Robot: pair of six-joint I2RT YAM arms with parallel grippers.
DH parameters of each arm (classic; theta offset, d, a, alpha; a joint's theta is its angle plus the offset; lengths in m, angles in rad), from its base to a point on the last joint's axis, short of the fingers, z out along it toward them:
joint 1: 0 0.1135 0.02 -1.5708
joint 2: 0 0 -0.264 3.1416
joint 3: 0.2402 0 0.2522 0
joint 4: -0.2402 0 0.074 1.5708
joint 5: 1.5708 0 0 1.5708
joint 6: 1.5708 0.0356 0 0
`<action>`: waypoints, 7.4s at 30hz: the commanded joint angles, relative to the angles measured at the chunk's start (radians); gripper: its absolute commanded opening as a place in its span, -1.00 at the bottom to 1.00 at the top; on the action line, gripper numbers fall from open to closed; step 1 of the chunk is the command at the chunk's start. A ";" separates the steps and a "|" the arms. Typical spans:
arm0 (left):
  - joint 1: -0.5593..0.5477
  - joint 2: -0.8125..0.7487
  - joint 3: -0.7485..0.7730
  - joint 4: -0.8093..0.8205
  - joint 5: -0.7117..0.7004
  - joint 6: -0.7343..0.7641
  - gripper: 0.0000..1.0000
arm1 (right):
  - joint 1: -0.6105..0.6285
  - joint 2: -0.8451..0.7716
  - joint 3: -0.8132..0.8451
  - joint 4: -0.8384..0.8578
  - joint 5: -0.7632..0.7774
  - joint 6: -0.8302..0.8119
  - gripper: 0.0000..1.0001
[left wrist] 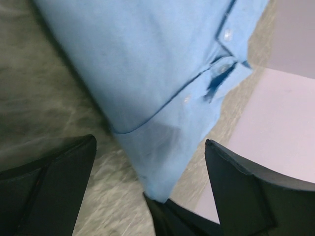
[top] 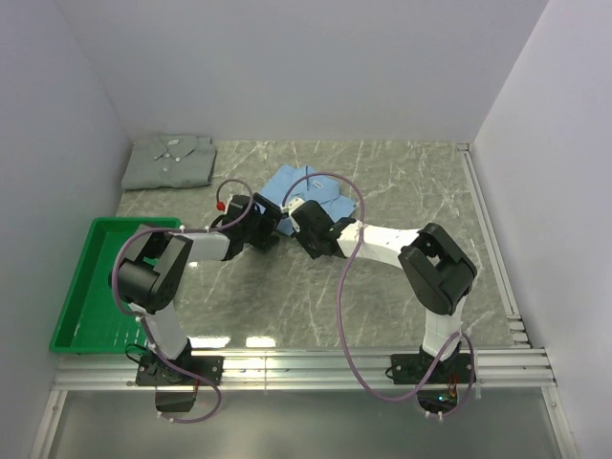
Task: Fold and stack the long sleeve shirts
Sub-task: Neatly place the folded shirt to the corner
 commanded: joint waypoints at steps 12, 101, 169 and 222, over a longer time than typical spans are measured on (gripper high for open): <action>-0.016 0.159 0.001 0.212 -0.066 -0.066 0.93 | -0.001 -0.071 0.030 0.019 -0.081 0.055 -1.00; 0.585 0.238 0.624 0.101 -0.170 0.622 -0.99 | -0.083 -0.766 -0.191 -0.169 0.199 0.187 0.48; 0.722 0.227 0.480 -0.039 -0.233 0.289 0.24 | -0.086 -0.801 -0.234 -0.169 0.156 0.187 0.43; 0.738 0.304 0.740 -0.525 -0.204 0.542 -0.18 | -0.085 -0.815 -0.217 -0.195 0.183 0.219 0.40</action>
